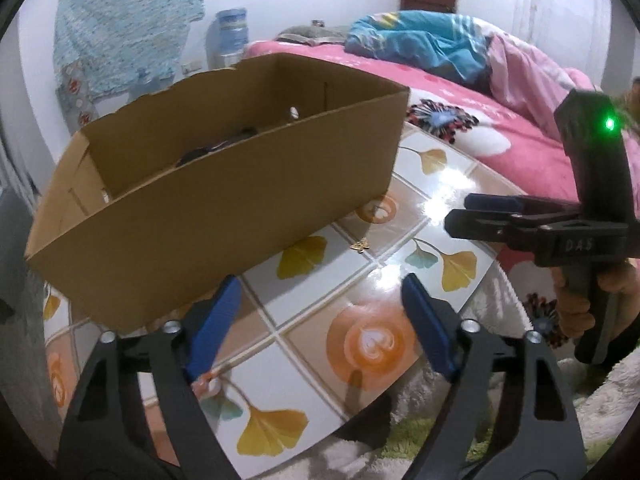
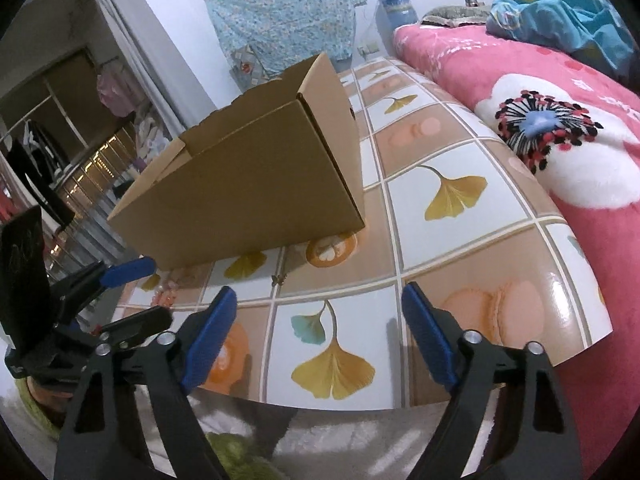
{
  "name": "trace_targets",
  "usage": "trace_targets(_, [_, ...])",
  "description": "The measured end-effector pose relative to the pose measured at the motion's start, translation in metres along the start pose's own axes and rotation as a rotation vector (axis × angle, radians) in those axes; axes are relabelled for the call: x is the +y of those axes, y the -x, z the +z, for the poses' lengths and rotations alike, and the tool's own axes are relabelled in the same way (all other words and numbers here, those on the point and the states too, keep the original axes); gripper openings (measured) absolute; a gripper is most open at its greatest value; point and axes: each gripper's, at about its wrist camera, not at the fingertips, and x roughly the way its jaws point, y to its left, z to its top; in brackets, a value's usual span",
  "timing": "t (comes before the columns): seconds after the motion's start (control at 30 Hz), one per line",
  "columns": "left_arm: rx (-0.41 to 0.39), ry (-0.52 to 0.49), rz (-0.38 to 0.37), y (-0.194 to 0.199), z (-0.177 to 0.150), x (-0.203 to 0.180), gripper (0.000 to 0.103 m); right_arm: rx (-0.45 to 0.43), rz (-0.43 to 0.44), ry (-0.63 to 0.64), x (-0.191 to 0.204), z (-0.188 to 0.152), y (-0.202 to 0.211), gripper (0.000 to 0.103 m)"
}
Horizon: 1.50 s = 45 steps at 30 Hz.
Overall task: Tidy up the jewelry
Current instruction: 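Move the left gripper out of the box to the gold flower charm, then close the left gripper on the small gold flower charm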
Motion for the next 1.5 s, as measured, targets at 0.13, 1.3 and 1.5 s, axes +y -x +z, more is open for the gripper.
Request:
trace_targets(0.13, [-0.001,-0.047,-0.022,-0.011,0.006,-0.009,0.06,-0.026,-0.023,0.013,-0.001,-0.002,-0.002,0.066])
trace_targets(1.3, [0.131,-0.056,-0.085,-0.082,0.029,-0.024,0.022,-0.128,-0.21,0.137,-0.001,-0.009,-0.028,0.037])
trace_targets(1.5, [0.126,-0.08,-0.068,-0.087,0.033,-0.03,0.02,-0.128,-0.208,0.138,-0.002,-0.008,-0.029,0.037])
